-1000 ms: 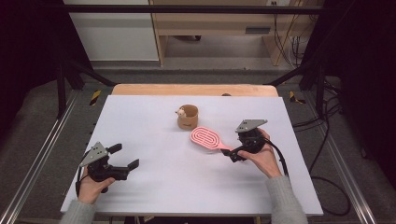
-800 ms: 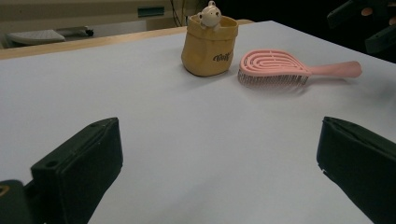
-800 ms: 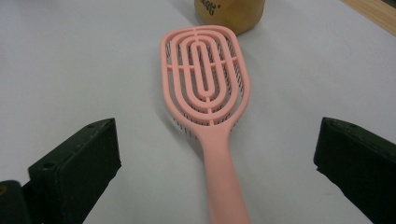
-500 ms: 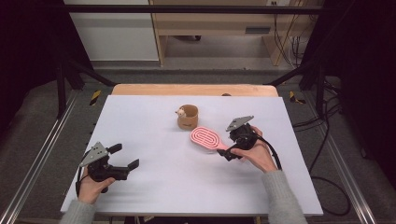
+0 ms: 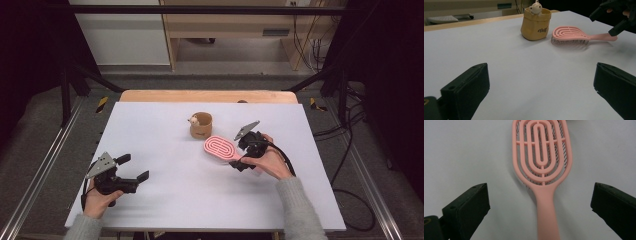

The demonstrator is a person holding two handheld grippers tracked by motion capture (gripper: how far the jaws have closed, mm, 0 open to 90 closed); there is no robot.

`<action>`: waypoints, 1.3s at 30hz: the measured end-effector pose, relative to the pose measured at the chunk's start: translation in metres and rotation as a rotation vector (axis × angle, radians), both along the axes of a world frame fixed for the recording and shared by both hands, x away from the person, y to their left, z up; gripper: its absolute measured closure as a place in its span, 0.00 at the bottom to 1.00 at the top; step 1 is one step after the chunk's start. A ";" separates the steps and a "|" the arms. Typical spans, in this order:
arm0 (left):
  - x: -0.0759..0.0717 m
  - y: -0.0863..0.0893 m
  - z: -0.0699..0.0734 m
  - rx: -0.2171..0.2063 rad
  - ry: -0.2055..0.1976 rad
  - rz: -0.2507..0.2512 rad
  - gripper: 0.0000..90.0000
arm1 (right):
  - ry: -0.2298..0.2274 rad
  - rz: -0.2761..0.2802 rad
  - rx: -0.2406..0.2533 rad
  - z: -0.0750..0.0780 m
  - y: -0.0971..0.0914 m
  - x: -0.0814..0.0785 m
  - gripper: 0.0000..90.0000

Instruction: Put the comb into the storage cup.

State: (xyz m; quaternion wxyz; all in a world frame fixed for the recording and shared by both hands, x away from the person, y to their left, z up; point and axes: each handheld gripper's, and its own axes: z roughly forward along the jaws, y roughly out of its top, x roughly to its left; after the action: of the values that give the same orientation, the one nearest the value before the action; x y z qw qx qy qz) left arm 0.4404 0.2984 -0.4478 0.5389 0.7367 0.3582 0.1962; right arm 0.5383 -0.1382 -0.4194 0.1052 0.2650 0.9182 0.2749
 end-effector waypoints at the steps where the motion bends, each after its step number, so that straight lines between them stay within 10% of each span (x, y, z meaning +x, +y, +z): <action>1: 0.000 0.000 0.000 0.000 0.001 0.000 0.00 | 0.004 0.001 -0.006 -0.001 0.000 0.001 0.03; 39: 0.001 0.000 -0.002 0.003 0.007 -0.003 0.00 | 0.130 -0.018 -0.069 -0.025 -0.005 0.021 0.45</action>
State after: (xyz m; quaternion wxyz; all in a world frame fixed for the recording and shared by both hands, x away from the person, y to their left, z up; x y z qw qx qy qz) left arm 0.4414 0.2982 -0.4493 0.5367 0.7388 0.3587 0.1935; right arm 0.5596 -0.1427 -0.4440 0.0570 0.2865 0.9297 0.2243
